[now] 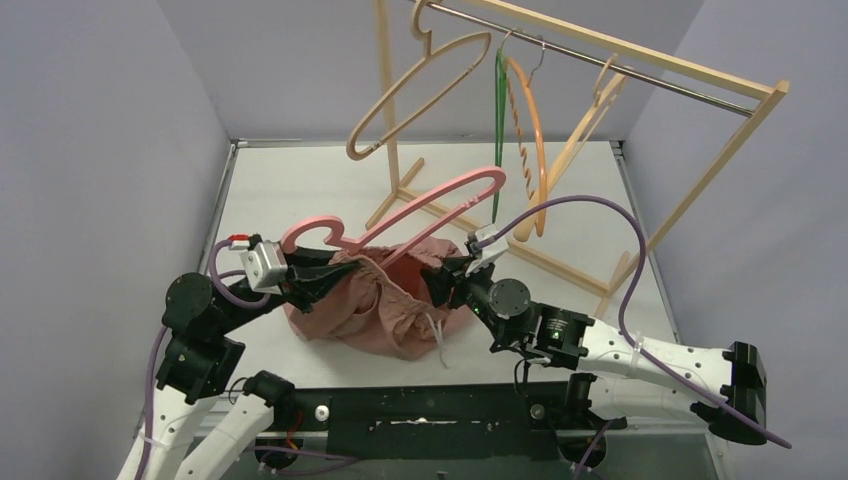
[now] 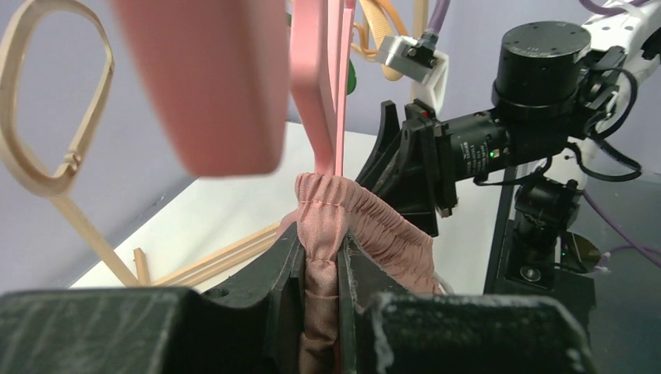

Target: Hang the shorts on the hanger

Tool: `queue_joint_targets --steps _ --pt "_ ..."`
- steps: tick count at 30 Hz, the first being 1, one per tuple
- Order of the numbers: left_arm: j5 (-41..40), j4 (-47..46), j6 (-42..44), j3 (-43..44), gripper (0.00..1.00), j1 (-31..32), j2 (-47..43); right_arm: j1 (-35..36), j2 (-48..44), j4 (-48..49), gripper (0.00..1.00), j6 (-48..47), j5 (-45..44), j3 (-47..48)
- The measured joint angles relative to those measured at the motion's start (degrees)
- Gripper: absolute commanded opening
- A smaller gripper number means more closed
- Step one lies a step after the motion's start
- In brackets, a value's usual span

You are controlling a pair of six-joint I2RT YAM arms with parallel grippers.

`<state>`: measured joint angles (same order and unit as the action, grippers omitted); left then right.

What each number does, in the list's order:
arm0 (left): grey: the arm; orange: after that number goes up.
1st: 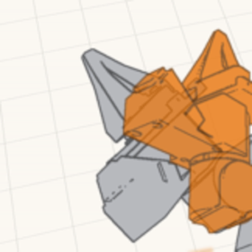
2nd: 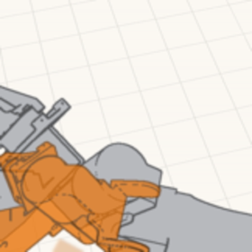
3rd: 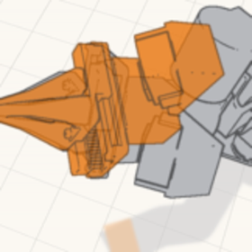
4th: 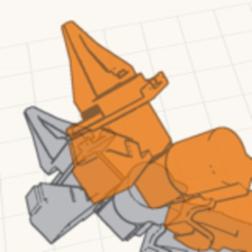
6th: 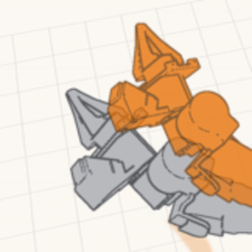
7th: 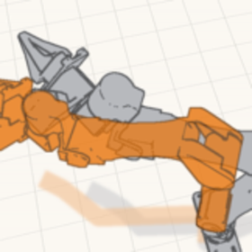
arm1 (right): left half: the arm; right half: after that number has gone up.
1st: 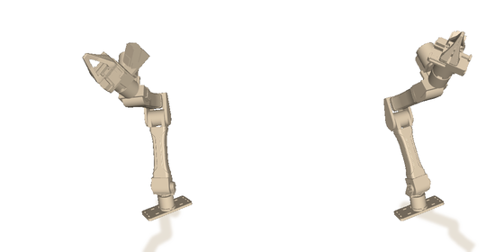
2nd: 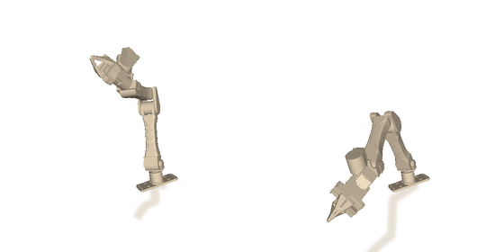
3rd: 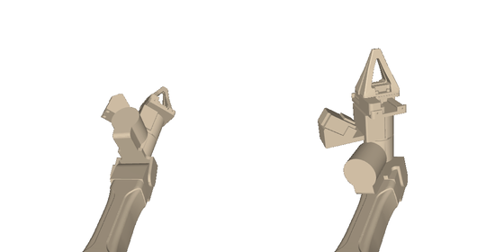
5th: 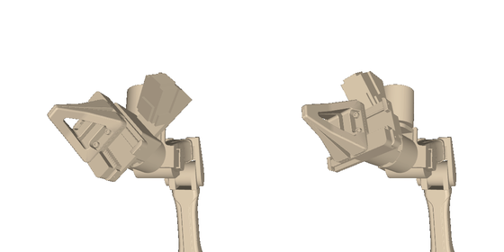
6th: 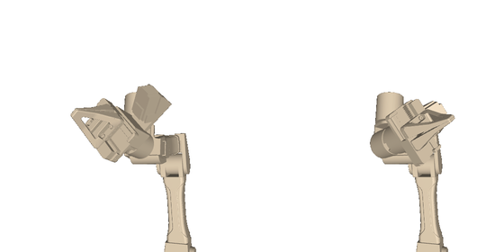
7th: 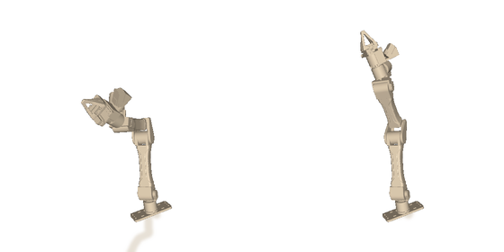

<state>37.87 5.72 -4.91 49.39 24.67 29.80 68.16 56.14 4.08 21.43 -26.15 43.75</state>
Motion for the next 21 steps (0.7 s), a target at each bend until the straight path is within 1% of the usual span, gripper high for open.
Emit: queue_joint_targets --steps 5,10,15,17,18,19,21 --pt "1.68 0.02 -0.87 0.00 0.00 0.00 -0.15 -2.01 -0.11 2.12 0.50 0.13 0.55 -3.67" --pt "2.58 0.02 -1.51 -0.13 0.00 0.00 -0.13 -7.10 -0.48 3.34 0.49 2.54 6.34 -6.56" --pt "3.17 -0.07 -1.90 -0.28 0.00 0.00 -0.04 -7.76 -1.03 6.01 0.50 4.44 10.95 -8.46" --pt "3.56 -0.44 -1.95 -0.31 0.00 0.00 0.00 -7.82 -1.03 6.93 0.48 5.01 12.85 -9.14" --pt "3.82 -0.63 -1.92 -0.31 0.00 0.00 0.04 -7.91 -1.01 7.08 0.45 5.22 13.75 -9.31" --pt "4.13 -0.85 -1.95 -0.33 0.00 0.00 0.04 -8.13 -1.01 7.30 0.39 5.42 14.71 -9.42" --pt "4.68 -1.22 -1.90 -0.39 0.00 0.00 0.04 -8.79 -1.01 7.76 0.19 5.97 16.24 -9.42"
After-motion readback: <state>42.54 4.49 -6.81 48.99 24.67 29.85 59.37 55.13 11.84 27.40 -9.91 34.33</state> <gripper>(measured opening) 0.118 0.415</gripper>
